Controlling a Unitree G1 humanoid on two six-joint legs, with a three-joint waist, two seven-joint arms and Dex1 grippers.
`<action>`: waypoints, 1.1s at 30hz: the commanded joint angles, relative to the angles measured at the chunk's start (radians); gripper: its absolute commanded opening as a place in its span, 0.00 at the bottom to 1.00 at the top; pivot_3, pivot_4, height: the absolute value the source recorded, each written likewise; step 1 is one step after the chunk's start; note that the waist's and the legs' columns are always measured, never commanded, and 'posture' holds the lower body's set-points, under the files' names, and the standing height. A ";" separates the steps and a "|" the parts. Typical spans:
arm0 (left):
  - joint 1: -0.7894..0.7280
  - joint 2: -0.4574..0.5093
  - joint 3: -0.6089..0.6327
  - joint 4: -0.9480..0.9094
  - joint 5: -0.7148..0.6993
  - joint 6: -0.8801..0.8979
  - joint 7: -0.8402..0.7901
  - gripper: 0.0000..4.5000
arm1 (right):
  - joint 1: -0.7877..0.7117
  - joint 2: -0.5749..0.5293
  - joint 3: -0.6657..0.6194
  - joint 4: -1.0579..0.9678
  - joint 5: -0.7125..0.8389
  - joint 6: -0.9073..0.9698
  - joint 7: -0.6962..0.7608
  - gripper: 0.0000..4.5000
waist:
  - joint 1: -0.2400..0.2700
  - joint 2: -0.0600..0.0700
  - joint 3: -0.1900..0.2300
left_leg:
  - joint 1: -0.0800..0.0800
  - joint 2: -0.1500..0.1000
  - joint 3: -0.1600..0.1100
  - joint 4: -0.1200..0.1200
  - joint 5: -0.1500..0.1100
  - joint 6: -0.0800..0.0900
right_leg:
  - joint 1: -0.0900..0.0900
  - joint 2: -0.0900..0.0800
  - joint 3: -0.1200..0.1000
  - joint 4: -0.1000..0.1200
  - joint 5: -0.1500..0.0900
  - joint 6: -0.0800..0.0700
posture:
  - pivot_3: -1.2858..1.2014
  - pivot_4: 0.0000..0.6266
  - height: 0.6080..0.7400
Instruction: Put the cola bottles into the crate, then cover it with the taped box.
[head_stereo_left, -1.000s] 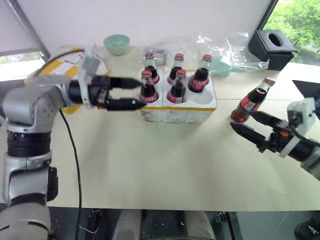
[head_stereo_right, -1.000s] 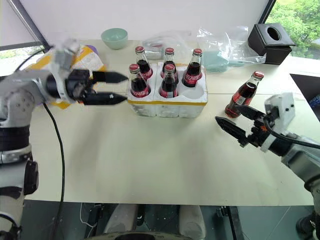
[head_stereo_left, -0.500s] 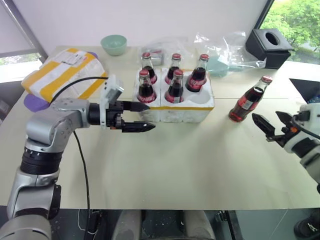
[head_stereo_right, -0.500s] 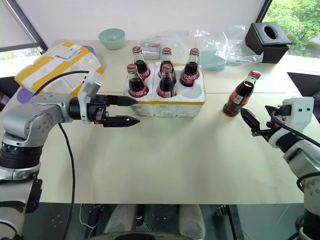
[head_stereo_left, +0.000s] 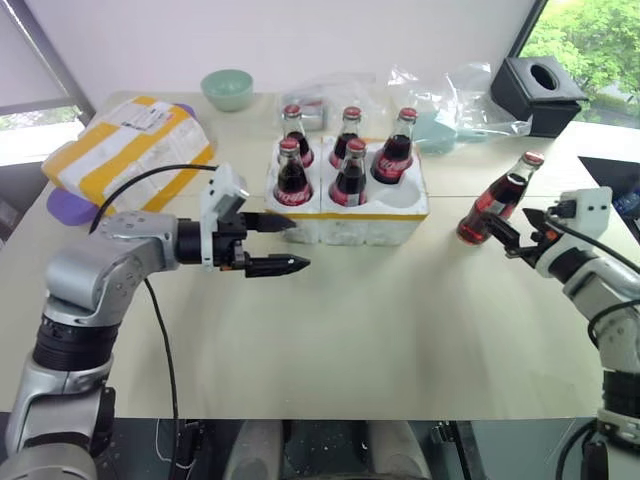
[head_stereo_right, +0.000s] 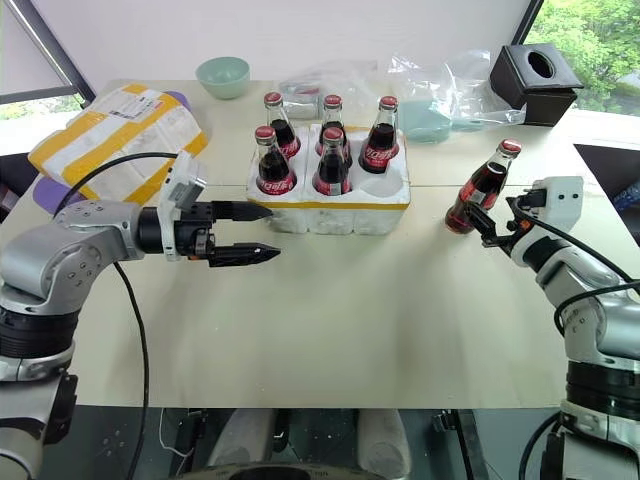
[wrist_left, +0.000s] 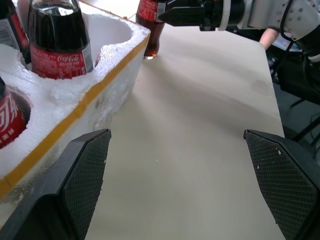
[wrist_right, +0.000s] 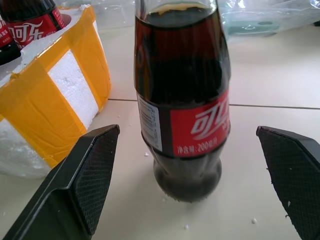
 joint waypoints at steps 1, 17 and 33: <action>0.006 0.015 0.024 -0.041 -0.023 0.004 0.017 0.99 | -0.061 0.012 0.013 0.040 -0.026 -0.038 0.019 1.00 | 0.000 0.000 0.000 | 0.000 0.000 0.000 0.000 0.000 0.000 | 0.000 0.000 0.000 0.000 0.000 0.000 | 0.52 0.24 0.99; 0.013 0.019 0.014 -0.056 -0.029 0.000 0.042 1.00 | -0.178 0.049 0.017 0.206 -0.080 -0.109 0.050 0.62 | -0.002 0.000 0.000 | 0.000 0.000 0.000 0.000 0.000 0.000 | 0.000 0.000 0.000 0.000 0.000 0.000 | 0.52 0.24 0.99; 0.030 0.038 0.033 -0.050 -0.029 -0.011 0.056 1.00 | -0.429 -0.002 0.015 -0.125 0.106 0.125 0.043 0.62 | -0.004 0.009 0.005 | -0.003 0.001 0.001 -0.001 0.000 0.000 | -0.006 0.003 0.003 0.001 0.002 0.003 | 0.52 0.24 0.99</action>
